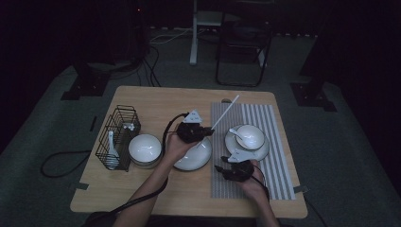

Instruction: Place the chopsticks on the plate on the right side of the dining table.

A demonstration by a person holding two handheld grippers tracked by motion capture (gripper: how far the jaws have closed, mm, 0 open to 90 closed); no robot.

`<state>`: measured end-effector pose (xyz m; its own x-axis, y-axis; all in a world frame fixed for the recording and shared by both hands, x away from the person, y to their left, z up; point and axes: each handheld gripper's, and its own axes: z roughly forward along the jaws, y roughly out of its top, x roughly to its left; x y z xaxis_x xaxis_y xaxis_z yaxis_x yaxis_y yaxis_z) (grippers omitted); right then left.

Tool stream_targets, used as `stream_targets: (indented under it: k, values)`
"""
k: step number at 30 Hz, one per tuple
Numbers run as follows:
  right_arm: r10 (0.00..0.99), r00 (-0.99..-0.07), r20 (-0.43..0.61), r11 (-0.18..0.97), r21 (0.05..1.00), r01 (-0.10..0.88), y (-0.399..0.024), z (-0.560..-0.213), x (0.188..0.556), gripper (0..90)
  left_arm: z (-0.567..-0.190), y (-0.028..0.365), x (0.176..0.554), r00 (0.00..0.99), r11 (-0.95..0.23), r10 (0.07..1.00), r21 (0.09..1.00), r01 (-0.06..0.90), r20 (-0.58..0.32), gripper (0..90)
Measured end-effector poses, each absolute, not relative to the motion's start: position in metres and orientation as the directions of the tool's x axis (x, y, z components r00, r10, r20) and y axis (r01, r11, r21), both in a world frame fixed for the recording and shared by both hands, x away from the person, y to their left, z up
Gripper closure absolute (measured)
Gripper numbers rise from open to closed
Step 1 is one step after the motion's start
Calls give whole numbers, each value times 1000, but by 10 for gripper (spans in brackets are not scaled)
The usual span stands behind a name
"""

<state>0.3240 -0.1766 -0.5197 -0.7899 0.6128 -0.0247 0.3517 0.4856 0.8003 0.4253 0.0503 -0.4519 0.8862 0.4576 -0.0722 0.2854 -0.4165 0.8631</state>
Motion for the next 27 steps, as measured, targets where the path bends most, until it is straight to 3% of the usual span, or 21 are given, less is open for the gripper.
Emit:
stream_targets:
  k: [27]
  values:
    - [611, -792, -6, 492, 786, 373, -191, -537, 302, 479, -465, 24, 450, 870, -526, 492, 800, 288, 11, 859]
